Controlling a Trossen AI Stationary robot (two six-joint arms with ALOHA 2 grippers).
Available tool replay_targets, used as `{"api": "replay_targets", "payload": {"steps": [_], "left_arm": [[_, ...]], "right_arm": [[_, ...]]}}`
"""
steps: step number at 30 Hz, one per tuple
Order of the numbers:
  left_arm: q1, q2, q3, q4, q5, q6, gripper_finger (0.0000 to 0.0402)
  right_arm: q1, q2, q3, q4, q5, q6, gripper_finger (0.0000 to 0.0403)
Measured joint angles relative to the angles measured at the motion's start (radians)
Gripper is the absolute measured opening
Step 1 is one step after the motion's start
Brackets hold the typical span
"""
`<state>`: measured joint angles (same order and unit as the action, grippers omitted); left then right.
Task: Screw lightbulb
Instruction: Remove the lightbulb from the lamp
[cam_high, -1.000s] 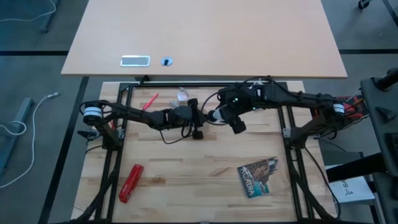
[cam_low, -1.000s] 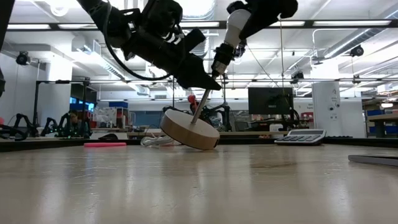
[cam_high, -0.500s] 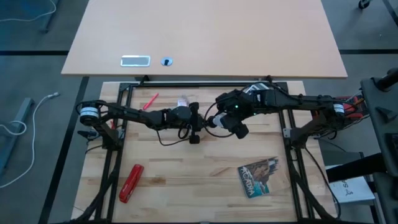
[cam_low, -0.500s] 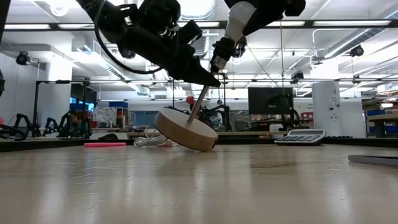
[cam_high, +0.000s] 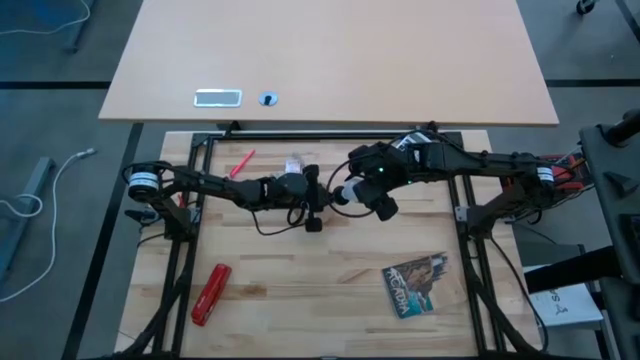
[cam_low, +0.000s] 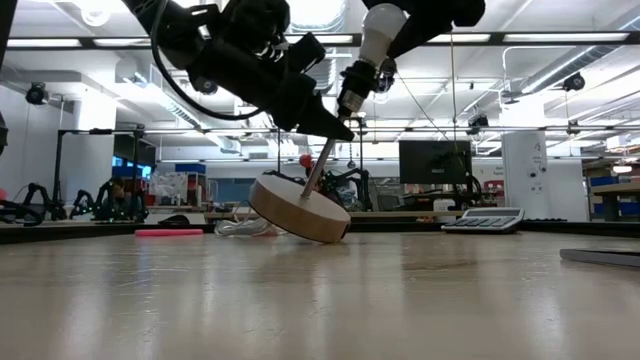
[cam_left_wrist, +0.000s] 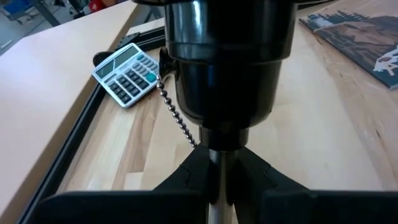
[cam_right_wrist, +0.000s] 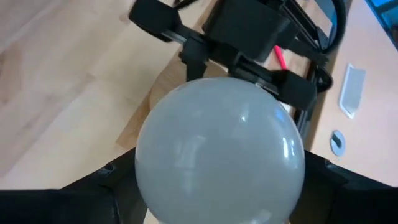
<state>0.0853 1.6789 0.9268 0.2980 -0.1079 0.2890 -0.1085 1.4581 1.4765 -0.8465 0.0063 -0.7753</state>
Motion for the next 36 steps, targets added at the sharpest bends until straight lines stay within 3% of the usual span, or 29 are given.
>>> {"api": "replay_targets", "payload": {"steps": [4, 18, 28, 36], "left_arm": [[0.001, 0.000, -0.006, 0.005, -0.008, -0.002, 0.0028], [0.001, 0.001, -0.014, 0.013, -0.059, 0.012, 0.0028], [0.008, 0.002, -0.231, 0.459, -0.076, 0.045, 0.0028], [0.009, -0.002, -0.294, 0.567, -0.122, 0.033, 0.0028]], "right_arm": [[0.000, -0.001, 0.000, -0.010, 0.057, 0.007, 0.0272], [-0.002, -0.013, 0.009, -0.064, 0.093, 0.052, 0.0240], [-0.046, -0.064, 0.009, -0.152, 0.129, 0.156, 0.0227], [-0.079, -0.102, 0.001, -0.129, 0.091, 0.290, 0.0218]]}}
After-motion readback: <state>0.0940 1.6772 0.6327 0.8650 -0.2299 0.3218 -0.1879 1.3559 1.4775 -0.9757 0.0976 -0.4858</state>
